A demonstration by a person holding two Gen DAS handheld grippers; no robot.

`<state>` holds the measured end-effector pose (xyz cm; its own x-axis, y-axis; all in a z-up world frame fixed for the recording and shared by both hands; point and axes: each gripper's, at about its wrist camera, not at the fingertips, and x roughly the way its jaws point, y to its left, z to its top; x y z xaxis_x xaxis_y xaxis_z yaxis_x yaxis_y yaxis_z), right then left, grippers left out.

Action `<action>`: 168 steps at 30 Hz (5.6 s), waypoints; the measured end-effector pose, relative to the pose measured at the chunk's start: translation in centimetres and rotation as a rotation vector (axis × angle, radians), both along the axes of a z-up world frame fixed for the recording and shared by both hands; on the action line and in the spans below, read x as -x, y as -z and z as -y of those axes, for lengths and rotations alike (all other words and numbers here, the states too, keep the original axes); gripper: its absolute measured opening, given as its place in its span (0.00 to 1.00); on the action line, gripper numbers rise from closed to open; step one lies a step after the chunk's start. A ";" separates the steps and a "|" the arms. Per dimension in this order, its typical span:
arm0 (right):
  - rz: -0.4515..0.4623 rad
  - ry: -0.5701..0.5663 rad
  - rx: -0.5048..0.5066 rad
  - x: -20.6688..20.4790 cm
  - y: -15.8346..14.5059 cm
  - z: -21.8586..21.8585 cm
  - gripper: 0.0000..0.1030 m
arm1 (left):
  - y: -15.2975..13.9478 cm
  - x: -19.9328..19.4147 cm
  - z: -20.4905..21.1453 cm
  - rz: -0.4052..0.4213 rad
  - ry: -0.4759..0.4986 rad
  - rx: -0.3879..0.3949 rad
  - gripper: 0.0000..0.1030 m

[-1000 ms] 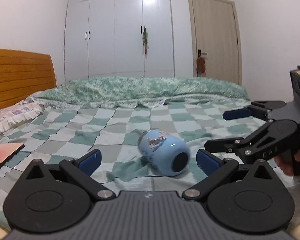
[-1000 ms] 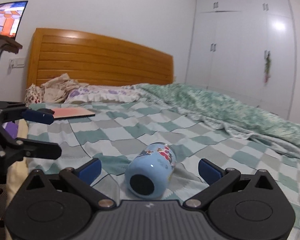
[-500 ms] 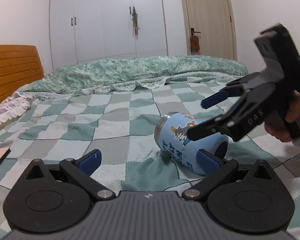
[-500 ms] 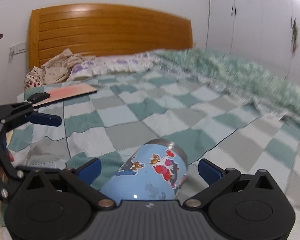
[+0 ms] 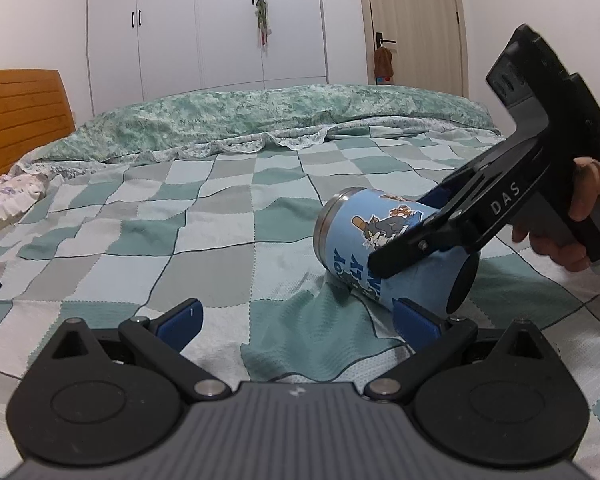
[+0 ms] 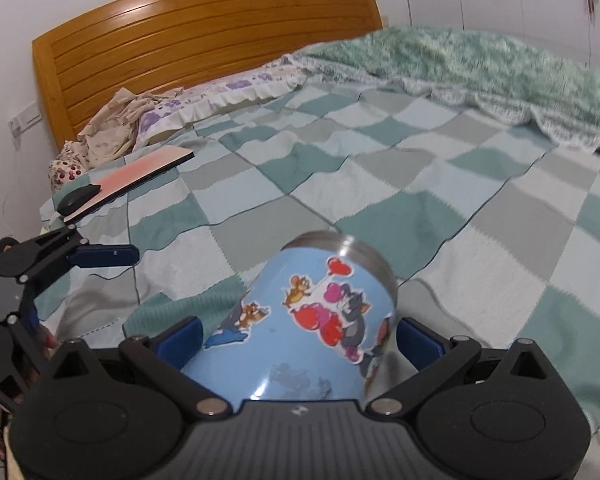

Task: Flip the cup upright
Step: 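Lift the blue cup with the right tool and rotate it, then lower the blue cup onto the bed and open the right tool, then grasp the blue cup with the left tool and tilt it upright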

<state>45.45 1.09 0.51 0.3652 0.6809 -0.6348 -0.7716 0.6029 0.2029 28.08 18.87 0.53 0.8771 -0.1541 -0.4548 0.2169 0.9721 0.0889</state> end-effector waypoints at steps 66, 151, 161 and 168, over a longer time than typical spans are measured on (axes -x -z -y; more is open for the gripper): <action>0.045 0.446 -0.337 23.4 -5.6 13.4 0.81 | -7.7 17.7 5.0 0.046 0.065 0.156 1.00; 0.157 0.515 -0.129 27.4 -0.1 31.5 1.00 | -7.0 15.5 21.9 -0.194 -0.194 0.120 0.82; 0.184 0.545 -0.161 28.7 -0.5 30.2 1.00 | -6.2 13.3 19.1 0.128 -0.237 0.142 0.82; 0.196 0.552 -0.142 29.2 -0.9 29.6 1.00 | -0.3 11.2 18.7 0.196 -0.222 0.071 0.82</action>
